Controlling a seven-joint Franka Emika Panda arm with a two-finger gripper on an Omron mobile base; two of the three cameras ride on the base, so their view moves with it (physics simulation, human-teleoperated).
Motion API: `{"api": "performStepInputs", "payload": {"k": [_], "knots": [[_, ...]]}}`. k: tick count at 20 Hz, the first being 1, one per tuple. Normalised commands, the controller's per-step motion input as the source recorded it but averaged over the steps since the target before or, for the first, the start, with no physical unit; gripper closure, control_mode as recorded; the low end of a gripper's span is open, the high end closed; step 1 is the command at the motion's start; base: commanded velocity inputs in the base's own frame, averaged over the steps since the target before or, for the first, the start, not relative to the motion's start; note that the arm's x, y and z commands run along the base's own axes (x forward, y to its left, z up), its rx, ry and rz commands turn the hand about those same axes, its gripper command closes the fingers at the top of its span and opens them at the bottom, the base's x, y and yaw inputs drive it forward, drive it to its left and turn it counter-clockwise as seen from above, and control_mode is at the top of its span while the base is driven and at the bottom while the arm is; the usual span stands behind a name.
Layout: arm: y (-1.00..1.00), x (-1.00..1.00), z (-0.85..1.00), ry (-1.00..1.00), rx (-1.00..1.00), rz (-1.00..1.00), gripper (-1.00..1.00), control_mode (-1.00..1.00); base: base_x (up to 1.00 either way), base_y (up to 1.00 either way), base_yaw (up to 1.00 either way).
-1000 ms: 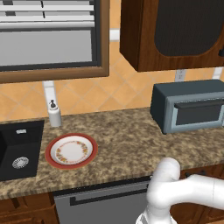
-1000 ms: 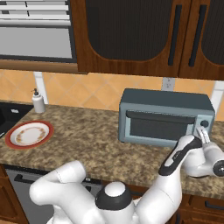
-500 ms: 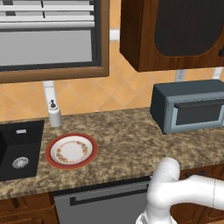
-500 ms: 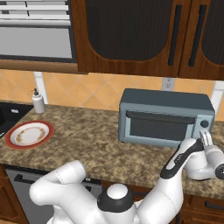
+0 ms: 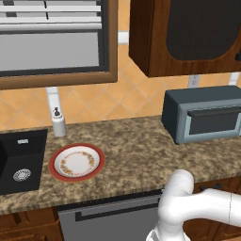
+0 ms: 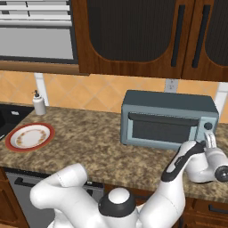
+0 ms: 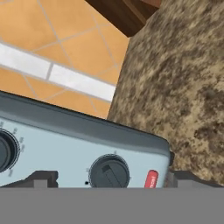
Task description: Pick up the kebab skewer and baguette bread, and place them inside the toaster oven. Close the toaster oven door and start by setting the timer.
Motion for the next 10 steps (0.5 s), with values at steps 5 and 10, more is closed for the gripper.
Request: {"api": "performStepInputs", "payload": {"k": [5, 10], "knots": [[0.12, 0.0, 0.0, 0.0, 0.0, -0.04, -1.0, -1.0, 0.0, 0.0, 0.0], [0.04, 0.01, 0.0, 0.0, 0.01, 0.0, -1.0, -1.0, 0.0, 0.0, 0.0]]}}
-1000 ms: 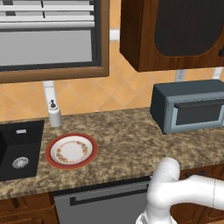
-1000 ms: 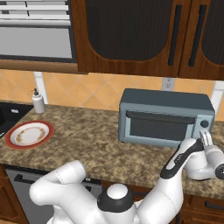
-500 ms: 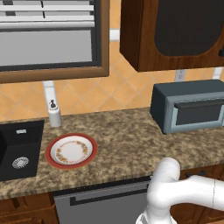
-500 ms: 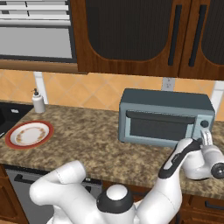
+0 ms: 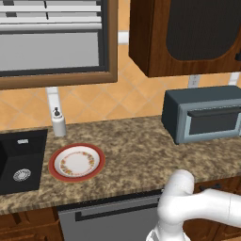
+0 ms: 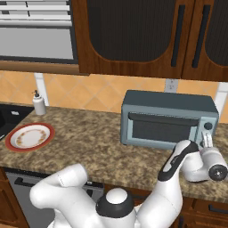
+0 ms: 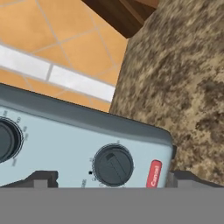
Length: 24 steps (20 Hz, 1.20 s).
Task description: Pick up the kebab skewer and baguette bread, and place them inside the toaster oven. Close the toaster oven door and start by setting the timer.
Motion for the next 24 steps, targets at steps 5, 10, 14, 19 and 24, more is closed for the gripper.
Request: {"api": "performStepInputs", "payload": {"k": [5, 10, 14, 19, 24], "knots": [[0.0, 0.11, 0.0, 0.0, 0.02, 0.0, -1.0, -1.0, 0.0, 0.0, 0.0], [0.0, 0.13, 0.0, 0.0, 0.01, 0.0, -1.0, -1.0, 0.0, 0.0, 0.0], [0.0, 0.11, -0.1, 0.0, 0.02, 0.0, -1.0, -1.0, 0.0, 0.0, 0.0], [0.0, 0.17, -0.06, 0.0, 0.01, 0.0, -1.0, -1.0, 0.0, 0.0, 0.0], [-0.04, 0.11, -0.01, 0.0, 0.01, 0.0, -1.0, -1.0, 0.0, 0.0, 0.0]]}}
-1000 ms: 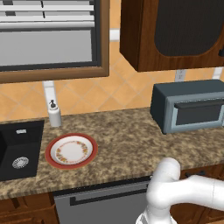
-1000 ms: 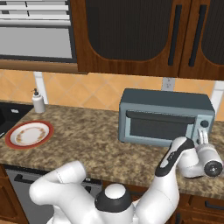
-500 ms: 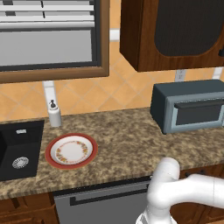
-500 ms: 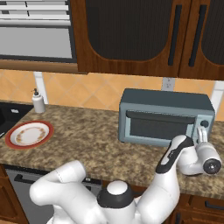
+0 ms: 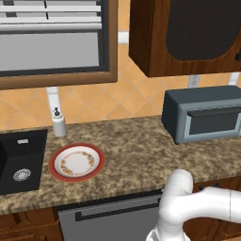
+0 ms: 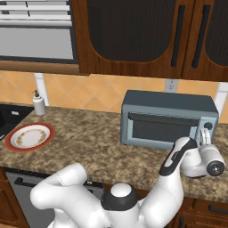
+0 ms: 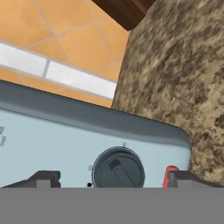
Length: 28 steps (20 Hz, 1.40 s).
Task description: Pick up the kebab skewer and baguette bread, and place them inside the toaster oven. Close the toaster oven door and start by setting the timer.
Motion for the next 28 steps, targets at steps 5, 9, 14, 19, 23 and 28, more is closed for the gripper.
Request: {"api": "performStepInputs", "payload": {"k": [5, 9, 14, 19, 23, 28], "knots": [[-0.17, 0.01, -0.08, 0.0, 0.0, 0.0, -1.0, -1.0, 0.0, 0.0, 0.0], [-0.02, 0.0, -0.14, -0.02, 0.01, 0.0, -1.0, -1.0, 0.0, 0.0, 0.0], [0.0, 0.01, -0.01, -0.05, 0.03, 0.0, -1.0, -1.0, 0.0, 0.0, 0.0], [0.0, 0.0, 0.0, -0.06, 0.03, 0.0, -1.0, -1.0, 0.0, 0.0, 0.0], [-0.01, 0.11, 0.0, -0.05, 0.01, 0.0, -1.0, -1.0, 0.0, 0.0, 0.0], [0.0, 0.0, -0.01, -0.07, 0.0, 0.0, -1.0, -1.0, 0.0, 0.0, 0.0]]}}
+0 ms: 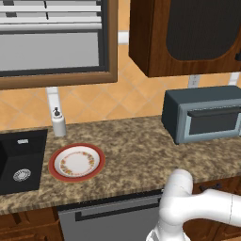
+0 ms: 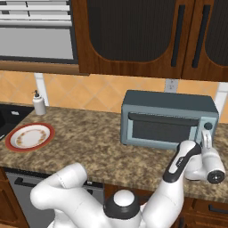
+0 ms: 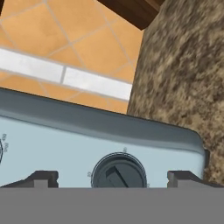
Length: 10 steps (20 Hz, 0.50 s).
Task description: Pick up the kebab skewer and baguette bread, and place them inside the toaster oven. Close the toaster oven door and start by setting the timer.
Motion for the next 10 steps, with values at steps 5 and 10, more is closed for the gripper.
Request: {"api": "performStepInputs", "payload": {"k": [5, 10], "knots": [[-0.01, 0.0, -0.02, -0.06, 0.0, 0.0, -1.0, -1.0, 0.0, 0.0, 0.0], [0.0, 0.0, -0.01, -0.04, 0.0, 0.0, 1.0, -1.0, 0.0, 0.0, 0.0]]}}
